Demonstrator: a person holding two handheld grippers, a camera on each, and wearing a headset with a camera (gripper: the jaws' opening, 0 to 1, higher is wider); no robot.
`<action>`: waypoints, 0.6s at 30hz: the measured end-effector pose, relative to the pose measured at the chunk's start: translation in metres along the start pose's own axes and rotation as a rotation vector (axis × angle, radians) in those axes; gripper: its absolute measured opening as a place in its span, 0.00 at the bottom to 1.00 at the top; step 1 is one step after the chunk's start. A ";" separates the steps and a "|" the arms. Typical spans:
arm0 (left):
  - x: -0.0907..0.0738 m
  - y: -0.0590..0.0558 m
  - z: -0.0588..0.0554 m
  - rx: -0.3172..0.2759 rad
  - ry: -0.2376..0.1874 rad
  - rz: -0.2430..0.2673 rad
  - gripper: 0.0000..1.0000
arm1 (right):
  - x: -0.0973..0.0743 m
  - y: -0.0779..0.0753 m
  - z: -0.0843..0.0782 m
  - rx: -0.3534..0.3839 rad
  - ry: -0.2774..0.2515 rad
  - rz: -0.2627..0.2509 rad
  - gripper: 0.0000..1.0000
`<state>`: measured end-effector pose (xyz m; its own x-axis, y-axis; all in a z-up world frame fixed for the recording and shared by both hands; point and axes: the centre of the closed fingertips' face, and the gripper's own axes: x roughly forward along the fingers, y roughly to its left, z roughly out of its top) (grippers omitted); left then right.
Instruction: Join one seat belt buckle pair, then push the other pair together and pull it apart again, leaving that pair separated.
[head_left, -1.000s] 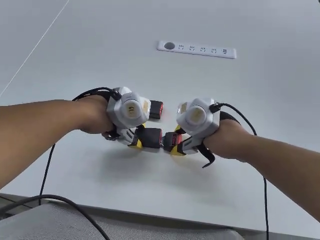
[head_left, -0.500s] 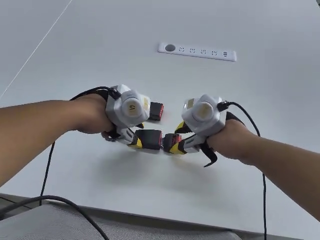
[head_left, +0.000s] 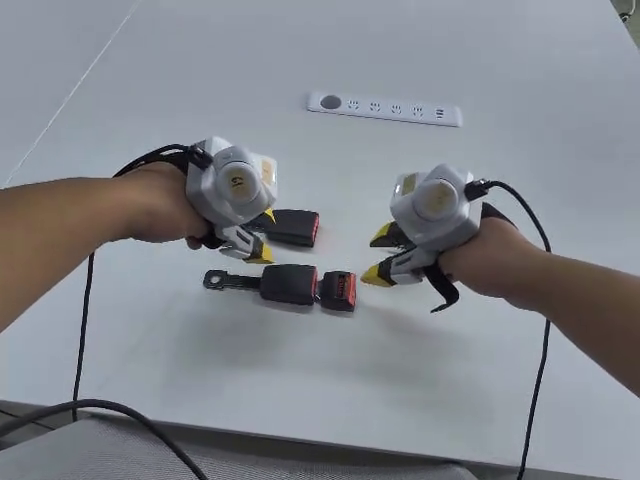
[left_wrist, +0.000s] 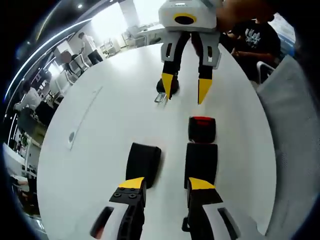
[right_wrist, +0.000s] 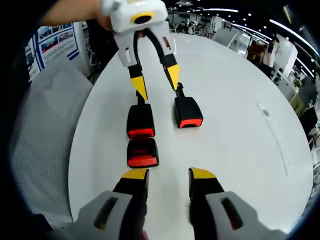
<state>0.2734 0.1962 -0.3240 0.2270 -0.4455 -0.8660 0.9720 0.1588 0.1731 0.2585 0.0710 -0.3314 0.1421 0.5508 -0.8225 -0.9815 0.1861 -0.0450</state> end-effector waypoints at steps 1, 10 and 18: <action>0.001 0.002 -0.001 0.007 0.004 0.001 0.34 | -0.001 -0.003 -0.003 -0.001 0.007 -0.006 0.33; 0.018 0.029 -0.005 0.005 0.010 0.005 0.39 | -0.019 -0.035 -0.036 0.039 0.051 -0.067 0.33; 0.028 0.038 -0.010 -0.005 0.009 -0.044 0.41 | -0.023 -0.051 -0.060 0.062 0.087 -0.091 0.34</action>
<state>0.3158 0.1982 -0.3462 0.1832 -0.4447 -0.8768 0.9808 0.1436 0.1322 0.2975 -0.0003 -0.3443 0.2156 0.4571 -0.8629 -0.9549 0.2833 -0.0885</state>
